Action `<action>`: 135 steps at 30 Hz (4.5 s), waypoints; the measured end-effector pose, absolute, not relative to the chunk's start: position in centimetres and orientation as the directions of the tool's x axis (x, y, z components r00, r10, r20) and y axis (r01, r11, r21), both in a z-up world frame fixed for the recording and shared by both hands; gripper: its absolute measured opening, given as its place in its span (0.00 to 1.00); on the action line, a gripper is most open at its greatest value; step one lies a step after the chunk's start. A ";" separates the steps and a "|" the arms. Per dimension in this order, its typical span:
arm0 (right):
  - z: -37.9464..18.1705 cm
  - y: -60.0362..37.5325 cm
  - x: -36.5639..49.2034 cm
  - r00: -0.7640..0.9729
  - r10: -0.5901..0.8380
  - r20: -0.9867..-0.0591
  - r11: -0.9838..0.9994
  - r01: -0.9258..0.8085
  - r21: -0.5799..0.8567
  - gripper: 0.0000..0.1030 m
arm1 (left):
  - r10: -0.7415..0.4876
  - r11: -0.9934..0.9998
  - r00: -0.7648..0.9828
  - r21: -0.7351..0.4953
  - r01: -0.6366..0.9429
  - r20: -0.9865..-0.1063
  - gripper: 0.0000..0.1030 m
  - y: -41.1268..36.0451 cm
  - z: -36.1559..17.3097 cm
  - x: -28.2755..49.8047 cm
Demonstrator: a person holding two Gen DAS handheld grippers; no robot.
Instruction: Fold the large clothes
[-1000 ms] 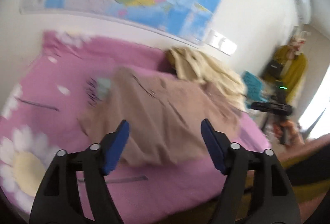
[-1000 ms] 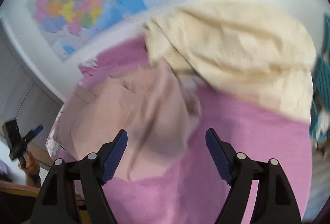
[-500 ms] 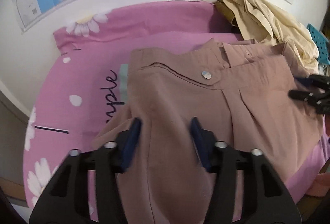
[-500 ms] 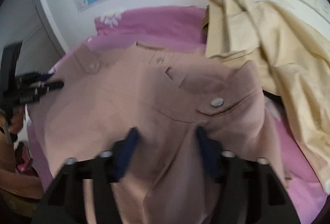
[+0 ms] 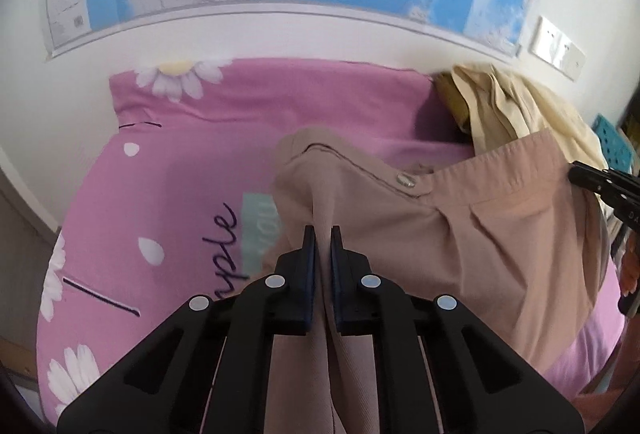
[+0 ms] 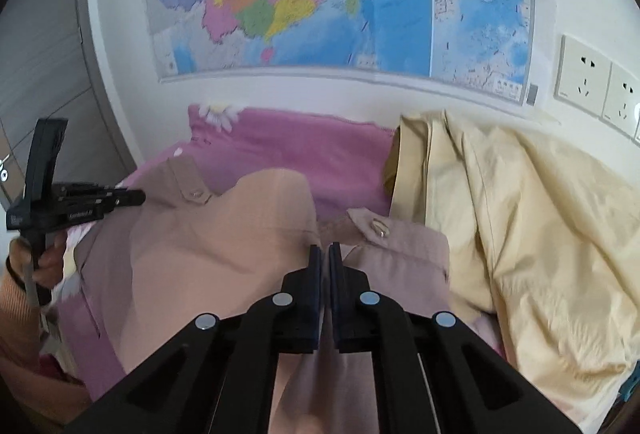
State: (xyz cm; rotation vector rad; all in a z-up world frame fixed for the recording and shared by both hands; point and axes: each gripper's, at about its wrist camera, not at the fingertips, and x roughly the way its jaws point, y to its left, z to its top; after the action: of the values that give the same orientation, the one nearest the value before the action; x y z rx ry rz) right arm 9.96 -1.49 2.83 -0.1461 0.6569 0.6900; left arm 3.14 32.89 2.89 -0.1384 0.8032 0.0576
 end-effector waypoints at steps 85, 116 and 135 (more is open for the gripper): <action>-3.2 -5.6 4.3 0.360 0.687 -0.631 0.623 -0.739 0.257 0.56 | -0.083 0.994 0.780 -0.108 0.020 -0.620 0.58 35.4 0.7 -11.8; -7.2 -9.4 15.0 0.476 0.429 -0.768 0.886 -0.388 0.255 0.11 | 0.120 0.981 0.614 -0.002 -0.194 -0.780 0.57 34.0 -4.0 -4.7; -9.8 -18.2 2.9 0.252 0.787 -0.562 0.612 -0.213 0.761 0.85 | -0.433 0.876 0.593 -0.473 0.099 -0.679 0.64 31.3 -4.3 -12.8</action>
State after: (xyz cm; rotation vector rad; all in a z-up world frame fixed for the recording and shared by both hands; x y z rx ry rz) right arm 2.91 -18.20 -9.81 0.6182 1.1174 0.7424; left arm -12.83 31.29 -4.34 -0.4119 0.8880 -0.3194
